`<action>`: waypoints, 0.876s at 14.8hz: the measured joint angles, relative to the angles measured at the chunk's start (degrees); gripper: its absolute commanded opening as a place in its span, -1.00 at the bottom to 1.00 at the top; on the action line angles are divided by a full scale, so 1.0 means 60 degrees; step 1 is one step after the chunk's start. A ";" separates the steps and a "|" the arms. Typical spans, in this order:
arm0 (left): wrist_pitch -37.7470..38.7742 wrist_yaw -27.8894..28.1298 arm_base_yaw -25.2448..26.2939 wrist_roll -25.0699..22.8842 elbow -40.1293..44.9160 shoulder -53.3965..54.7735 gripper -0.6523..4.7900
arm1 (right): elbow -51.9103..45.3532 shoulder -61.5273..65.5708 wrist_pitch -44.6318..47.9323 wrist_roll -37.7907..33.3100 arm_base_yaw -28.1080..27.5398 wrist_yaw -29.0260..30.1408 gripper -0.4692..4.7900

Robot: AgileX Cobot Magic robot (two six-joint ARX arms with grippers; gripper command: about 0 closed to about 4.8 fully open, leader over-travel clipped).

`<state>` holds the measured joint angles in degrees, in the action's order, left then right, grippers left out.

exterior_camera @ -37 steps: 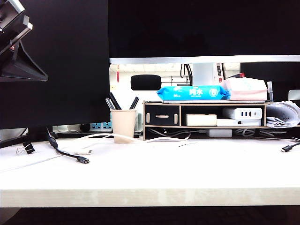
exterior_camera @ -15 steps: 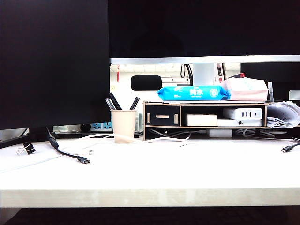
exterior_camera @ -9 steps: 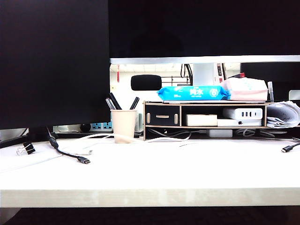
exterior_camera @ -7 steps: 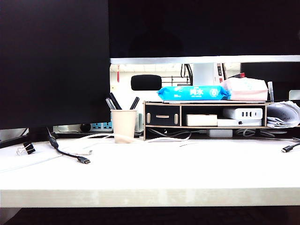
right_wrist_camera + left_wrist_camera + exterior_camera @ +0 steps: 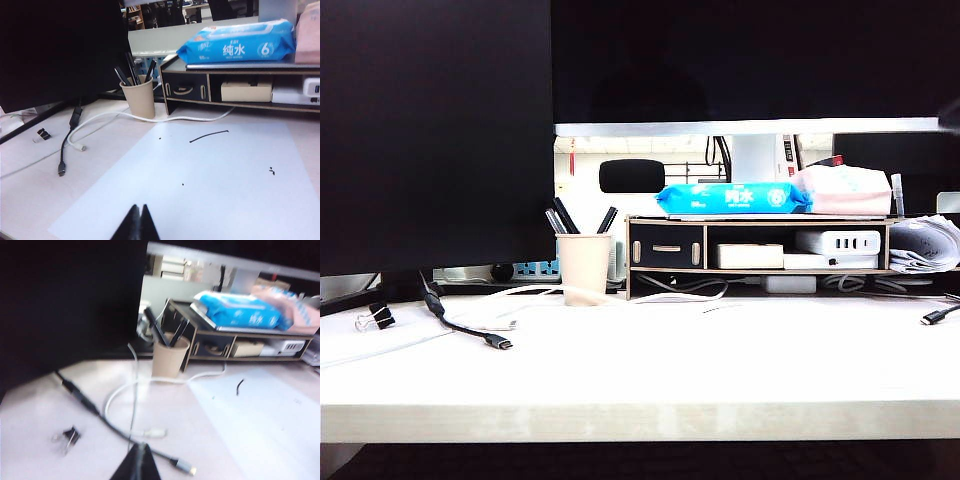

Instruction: Pick up the marker and insert it into the paper cup.

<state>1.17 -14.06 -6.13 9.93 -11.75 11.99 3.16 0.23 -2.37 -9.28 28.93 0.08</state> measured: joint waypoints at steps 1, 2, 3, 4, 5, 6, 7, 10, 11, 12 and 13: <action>-0.0095 0.0022 0.0000 -0.0011 0.0266 -0.0007 -0.78 | -0.0120 0.0000 0.0168 0.0004 -0.0004 -0.0025 -0.83; -0.0102 0.0117 0.0000 -0.0015 0.0521 -0.0007 -0.78 | -0.0193 0.0000 0.0346 0.0015 -0.0007 -0.0040 -0.83; -0.0193 0.0281 0.0000 -0.0018 0.0743 -0.0007 -0.78 | -0.0237 -0.0004 0.0459 0.0022 -0.0011 -0.0051 -0.83; -0.0397 0.0408 0.0000 -0.0022 0.0994 -0.0007 -0.78 | -0.0255 -0.0004 0.0495 0.0022 -0.0018 -0.0109 -0.82; -0.0463 0.0448 0.0000 -0.0022 0.1078 -0.0007 -0.78 | -0.0259 -0.0004 0.0492 0.0025 -0.0018 -0.0226 -0.82; -0.0459 0.0448 0.0000 -0.0025 0.1086 -0.0007 -0.78 | -0.0259 -0.0004 0.0492 0.0025 -0.0018 -0.0233 -0.82; -0.0444 0.0452 0.0000 -0.0025 0.1093 -0.0007 -0.78 | -0.0259 -0.0004 0.0492 0.0025 -0.0015 -0.0229 -0.82; -0.0444 0.0452 0.0000 -0.0029 0.1093 -0.0007 -0.78 | -0.0259 -0.0004 0.0484 0.0025 -0.0015 -0.0229 -0.82; -0.0444 0.0452 0.0000 -0.0029 0.1093 -0.0011 -0.78 | -0.0259 -0.0004 0.0484 0.0025 -0.0015 -0.0229 -0.82; -0.0444 0.0452 0.0000 -0.0029 0.1093 -0.0007 -0.78 | -0.0259 -0.0004 0.0484 0.0025 -0.0015 -0.0229 -0.82; -0.0444 0.0452 0.0000 -0.0029 0.1093 -0.0007 -0.78 | -0.0259 -0.0004 0.0484 0.0025 -0.0015 -0.0229 -0.82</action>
<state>-1.50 -11.35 -6.13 9.76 -5.19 11.94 1.61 0.21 0.54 -9.13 28.84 -1.30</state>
